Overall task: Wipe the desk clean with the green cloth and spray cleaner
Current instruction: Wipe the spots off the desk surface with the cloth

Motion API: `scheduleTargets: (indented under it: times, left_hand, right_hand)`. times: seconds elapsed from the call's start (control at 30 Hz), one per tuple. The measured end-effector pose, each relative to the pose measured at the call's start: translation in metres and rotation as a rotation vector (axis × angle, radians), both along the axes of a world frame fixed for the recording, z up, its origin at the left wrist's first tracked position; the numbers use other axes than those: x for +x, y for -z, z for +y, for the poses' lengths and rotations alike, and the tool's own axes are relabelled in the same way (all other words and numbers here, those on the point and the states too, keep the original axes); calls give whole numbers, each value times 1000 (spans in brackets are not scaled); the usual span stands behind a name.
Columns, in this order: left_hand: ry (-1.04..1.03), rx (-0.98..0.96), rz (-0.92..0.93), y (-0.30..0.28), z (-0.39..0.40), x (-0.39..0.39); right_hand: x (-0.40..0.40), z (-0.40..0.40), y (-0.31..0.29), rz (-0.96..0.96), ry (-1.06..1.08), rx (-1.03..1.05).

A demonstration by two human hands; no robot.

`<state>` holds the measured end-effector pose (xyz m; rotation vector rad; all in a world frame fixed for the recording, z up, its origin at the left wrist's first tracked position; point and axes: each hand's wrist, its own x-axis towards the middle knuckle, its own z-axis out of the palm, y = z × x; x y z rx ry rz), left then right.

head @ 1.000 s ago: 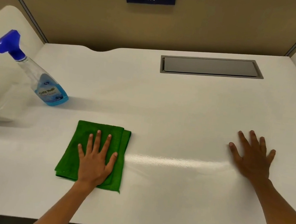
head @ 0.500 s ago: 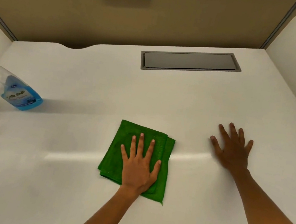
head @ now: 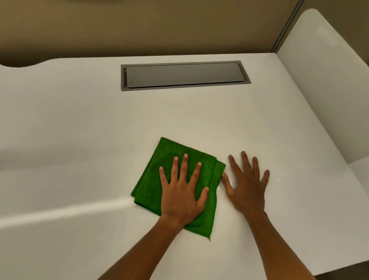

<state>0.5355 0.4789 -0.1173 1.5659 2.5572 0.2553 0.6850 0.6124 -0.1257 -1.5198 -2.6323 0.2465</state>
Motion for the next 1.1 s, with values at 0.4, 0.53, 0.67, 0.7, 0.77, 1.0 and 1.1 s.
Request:
scheduleTargets:
  times: [0.4,0.53,0.67,0.7,0.77,1.0,1.1]
  left_hand:
    - [106,15,16,1,121,-15]
    - [127,0,24,1,153,-20]
    - [132,-4,32,1,173,-24]
    - [135,-3,33,1,176,-25]
    - [145,-3,32,1,179,-28]
    - [132,-24,43,-2,168,-52]
    - [68,-32,47,-2,148,-80]
  right_hand:
    - [0,4,2,-1,15,21]
    - [-1,6,1,30,19,29]
    - [-2,6,0,48,35,24]
    - [-2,6,0,50,38,25]
    - [-1,6,0,51,44,17]
    - [1,7,-1,19,59,9]
    - [2,7,-2,8,62,12]
